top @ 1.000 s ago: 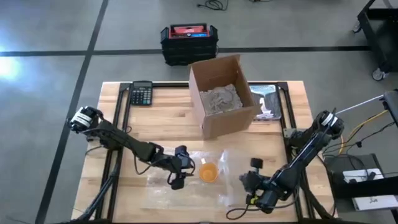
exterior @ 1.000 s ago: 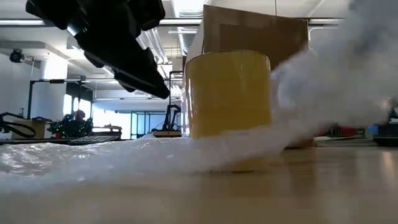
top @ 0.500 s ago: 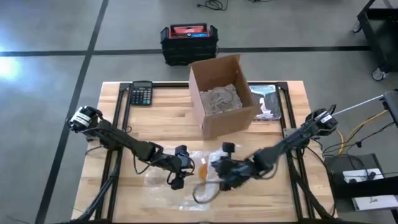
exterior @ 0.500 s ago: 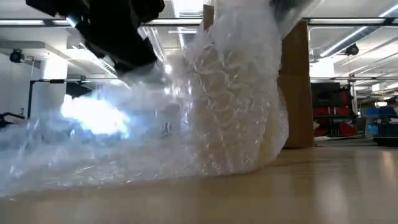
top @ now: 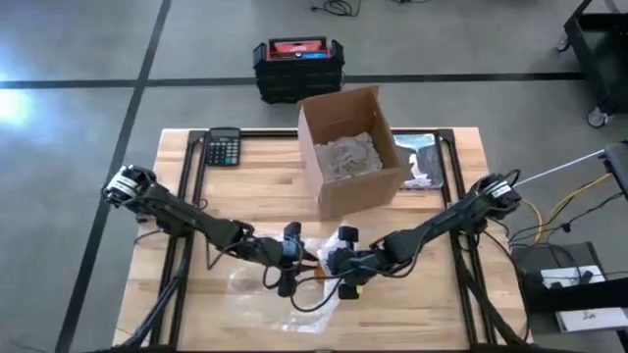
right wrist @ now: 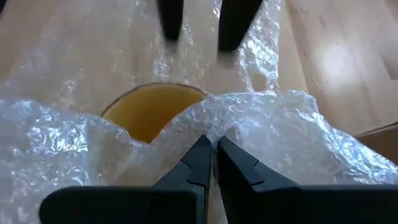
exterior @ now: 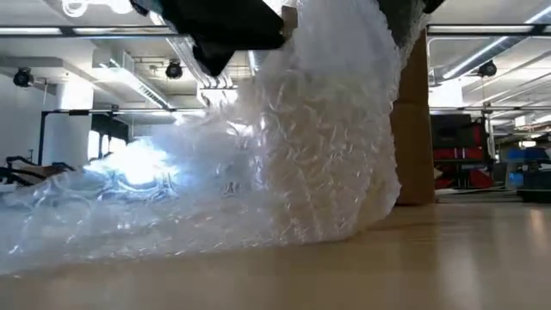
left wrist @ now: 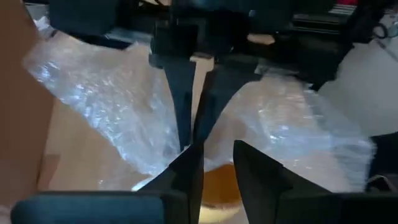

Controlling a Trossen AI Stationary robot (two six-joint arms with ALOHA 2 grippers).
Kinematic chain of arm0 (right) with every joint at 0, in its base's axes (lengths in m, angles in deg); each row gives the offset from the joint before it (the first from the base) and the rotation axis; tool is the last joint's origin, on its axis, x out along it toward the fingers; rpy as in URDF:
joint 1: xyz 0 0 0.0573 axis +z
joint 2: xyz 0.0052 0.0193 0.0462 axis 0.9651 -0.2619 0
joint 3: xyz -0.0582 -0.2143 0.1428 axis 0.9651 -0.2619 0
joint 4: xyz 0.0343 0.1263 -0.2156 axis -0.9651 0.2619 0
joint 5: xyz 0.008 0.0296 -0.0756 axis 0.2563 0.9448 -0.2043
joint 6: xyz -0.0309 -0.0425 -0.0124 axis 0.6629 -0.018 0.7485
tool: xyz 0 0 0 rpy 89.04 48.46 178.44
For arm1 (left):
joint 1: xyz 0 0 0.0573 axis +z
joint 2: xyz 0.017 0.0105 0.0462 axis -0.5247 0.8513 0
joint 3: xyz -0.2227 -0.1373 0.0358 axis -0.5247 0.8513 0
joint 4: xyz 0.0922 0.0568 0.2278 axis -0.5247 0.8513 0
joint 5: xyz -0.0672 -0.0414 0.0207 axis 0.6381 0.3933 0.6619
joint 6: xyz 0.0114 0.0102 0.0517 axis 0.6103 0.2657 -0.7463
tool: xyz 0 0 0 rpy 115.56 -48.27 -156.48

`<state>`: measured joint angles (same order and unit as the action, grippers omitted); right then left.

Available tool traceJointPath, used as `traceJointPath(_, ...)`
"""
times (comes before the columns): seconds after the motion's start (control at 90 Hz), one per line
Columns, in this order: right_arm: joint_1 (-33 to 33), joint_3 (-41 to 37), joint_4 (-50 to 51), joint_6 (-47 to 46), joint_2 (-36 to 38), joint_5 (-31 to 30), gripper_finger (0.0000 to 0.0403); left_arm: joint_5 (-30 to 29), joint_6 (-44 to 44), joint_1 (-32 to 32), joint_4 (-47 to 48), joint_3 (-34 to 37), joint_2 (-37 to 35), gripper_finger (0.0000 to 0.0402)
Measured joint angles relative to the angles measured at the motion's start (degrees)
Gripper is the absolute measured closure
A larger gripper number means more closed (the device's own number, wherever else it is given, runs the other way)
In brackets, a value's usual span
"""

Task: Wrap mug
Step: Wrap the yellow cup in bubble wrap

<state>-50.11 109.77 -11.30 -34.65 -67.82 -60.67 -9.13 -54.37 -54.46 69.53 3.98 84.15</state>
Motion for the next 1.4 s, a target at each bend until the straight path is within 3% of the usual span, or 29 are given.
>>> traceJointPath(0.244,0.0,-0.01,-0.29,-0.12,0.0,1.4,0.0388,-0.03,2.71,0.05,-1.17,-0.75,5.95,0.0334)
traceJointPath(0.444,0.0,4.12,2.52,0.58,0.64,3.04,0.0335,0.03,3.09,0.05,-0.94,-0.83,6.41,0.0341)
traceJointPath(0.744,0.82,21.0,38.67,-0.9,0.86,2.84,0.0264,0.06,3.25,0.05,-0.67,-0.83,6.39,0.0336)
traceJointPath(0.978,3.0,20.77,53.55,-11.04,1.66,-4.67,0.0269,0.08,3.22,0.05,-0.49,-0.83,6.39,0.0336)
traceJointPath(1.044,3.2,18.92,49.69,-11.39,1.4,-6.73,0.0278,0.08,3.02,0.05,-0.49,-0.81,6.39,0.0336)
traceJointPath(1.156,3.41,15.79,34.83,-6.13,1.08,-7.1,0.03,0.08,2.98,0.05,-0.49,-0.81,6.39,0.0336)
traceJointPath(1.289,3.15,11.2,14.96,0.53,0.23,0.16,0.0339,0.08,3.01,0.05,-0.48,-0.81,6.39,0.0335)
traceJointPath(1.4,2.44,8.64,10.09,0.82,-2.73,4.51,0.0379,0.08,3.29,0.05,-0.46,-0.79,6.39,0.0335)
